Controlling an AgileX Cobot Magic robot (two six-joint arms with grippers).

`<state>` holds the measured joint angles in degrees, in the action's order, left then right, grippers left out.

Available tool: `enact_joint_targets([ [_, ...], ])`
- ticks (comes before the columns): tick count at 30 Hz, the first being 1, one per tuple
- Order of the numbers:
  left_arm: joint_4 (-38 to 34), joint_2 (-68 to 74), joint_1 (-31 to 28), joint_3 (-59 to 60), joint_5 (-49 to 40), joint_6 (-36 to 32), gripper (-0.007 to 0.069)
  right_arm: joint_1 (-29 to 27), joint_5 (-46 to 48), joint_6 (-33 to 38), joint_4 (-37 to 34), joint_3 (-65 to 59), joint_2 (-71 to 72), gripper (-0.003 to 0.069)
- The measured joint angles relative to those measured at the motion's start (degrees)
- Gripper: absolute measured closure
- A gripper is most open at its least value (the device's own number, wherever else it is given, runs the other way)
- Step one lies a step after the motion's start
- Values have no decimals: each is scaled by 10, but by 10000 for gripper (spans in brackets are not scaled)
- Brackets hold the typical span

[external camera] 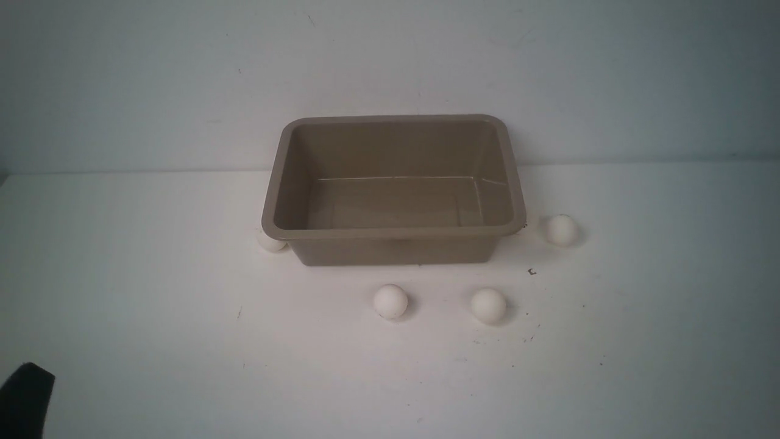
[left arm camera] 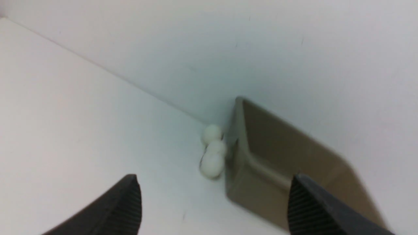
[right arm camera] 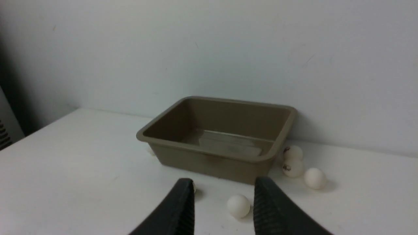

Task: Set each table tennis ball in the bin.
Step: Use the right arm to clamp the table tennis ball closest to it

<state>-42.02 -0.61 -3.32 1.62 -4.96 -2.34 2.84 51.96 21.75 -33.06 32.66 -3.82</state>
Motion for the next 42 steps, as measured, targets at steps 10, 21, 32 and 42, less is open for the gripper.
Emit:
enact_joint_targets([
  [10,-74,0,0,0,2,-17,83,0,-7,82,-7,0,-97,416],
  [21,-84,0,0,-31,-89,-127,83,0,20,138,1,0,-159,414],
  [32,-68,89,0,-184,-254,-300,82,0,62,184,-3,51,-247,253],
  [42,-3,281,0,-286,-316,-391,80,0,92,242,-6,131,-390,228],
])
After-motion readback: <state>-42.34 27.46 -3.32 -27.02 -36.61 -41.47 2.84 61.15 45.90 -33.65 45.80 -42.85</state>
